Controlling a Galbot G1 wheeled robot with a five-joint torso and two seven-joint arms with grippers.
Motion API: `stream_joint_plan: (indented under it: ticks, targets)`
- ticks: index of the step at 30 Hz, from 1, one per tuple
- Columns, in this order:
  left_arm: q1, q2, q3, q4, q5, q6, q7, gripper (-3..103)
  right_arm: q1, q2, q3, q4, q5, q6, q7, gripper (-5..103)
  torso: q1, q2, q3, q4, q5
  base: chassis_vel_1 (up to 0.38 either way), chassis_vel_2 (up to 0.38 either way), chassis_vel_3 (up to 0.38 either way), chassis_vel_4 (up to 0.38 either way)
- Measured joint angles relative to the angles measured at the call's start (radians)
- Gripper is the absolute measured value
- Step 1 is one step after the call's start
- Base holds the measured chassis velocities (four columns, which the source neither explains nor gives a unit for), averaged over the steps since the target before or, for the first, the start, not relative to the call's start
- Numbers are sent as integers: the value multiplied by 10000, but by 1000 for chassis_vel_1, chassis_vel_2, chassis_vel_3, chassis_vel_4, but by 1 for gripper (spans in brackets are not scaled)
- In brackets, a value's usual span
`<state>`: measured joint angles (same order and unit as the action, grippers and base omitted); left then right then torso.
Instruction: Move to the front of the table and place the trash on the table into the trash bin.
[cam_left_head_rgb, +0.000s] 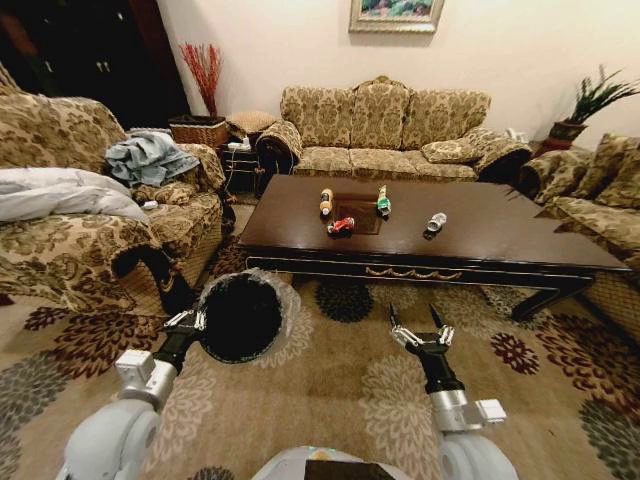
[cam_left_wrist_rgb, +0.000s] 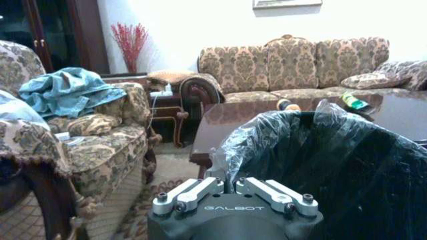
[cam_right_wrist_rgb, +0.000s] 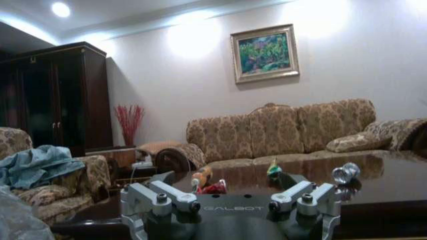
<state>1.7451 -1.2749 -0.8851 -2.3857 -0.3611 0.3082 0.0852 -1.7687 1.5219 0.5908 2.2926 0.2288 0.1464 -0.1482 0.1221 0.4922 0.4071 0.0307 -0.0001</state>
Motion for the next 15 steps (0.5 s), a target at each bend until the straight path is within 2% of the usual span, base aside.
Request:
stream_joint_plan:
  ticks: [8,15]
  targets:
    - [-59,-46,262,-16,-44,-165,-184,4,-215,-63,53,223,51,69,-66,100,0,0,0,0,2,0,0,0,0]
    - [-73,-52,370,79,-58,-271,-201,4,-198,-46,44,302,58,96,-122,100,-2,2,-1,0,1,-71,84,76,-70]
